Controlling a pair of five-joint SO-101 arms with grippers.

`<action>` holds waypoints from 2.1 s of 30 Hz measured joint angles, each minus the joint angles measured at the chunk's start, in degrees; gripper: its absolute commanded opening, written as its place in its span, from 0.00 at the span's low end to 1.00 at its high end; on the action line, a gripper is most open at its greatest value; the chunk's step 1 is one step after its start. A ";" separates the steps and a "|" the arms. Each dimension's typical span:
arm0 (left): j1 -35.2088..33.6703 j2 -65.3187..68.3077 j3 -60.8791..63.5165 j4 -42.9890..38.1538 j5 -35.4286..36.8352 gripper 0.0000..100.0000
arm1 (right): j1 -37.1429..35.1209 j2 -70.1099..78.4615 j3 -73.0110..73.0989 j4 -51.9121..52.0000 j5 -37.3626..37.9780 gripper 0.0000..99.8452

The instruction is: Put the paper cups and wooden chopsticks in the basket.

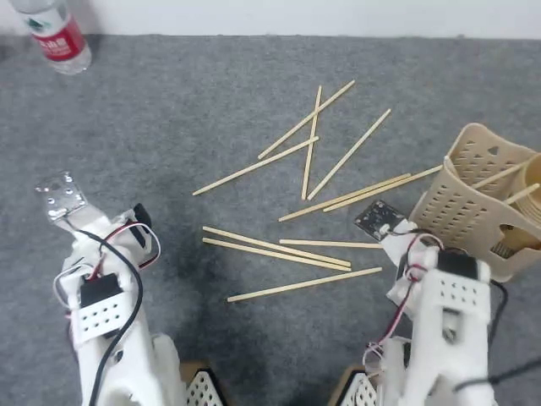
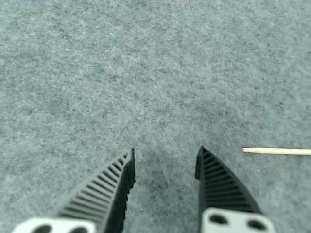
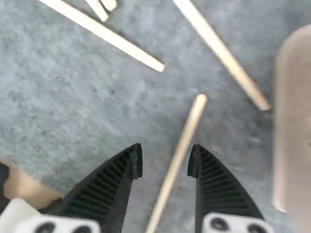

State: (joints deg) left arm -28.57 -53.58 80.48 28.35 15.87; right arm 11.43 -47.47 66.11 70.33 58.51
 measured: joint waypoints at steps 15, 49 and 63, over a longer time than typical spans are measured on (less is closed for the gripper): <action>0.00 0.00 0.00 0.00 0.00 0.20 | 3.34 -16.53 16.26 -5.63 13.10 0.18; 0.00 0.00 0.00 0.00 0.00 0.20 | 8.97 -17.67 22.68 -15.12 21.10 0.01; 0.00 0.00 0.00 0.00 0.00 0.20 | 9.32 -16.88 10.81 -1.67 18.55 0.01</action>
State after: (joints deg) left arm -28.57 -53.58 80.48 28.35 15.87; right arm 20.75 -64.35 76.92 68.66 77.05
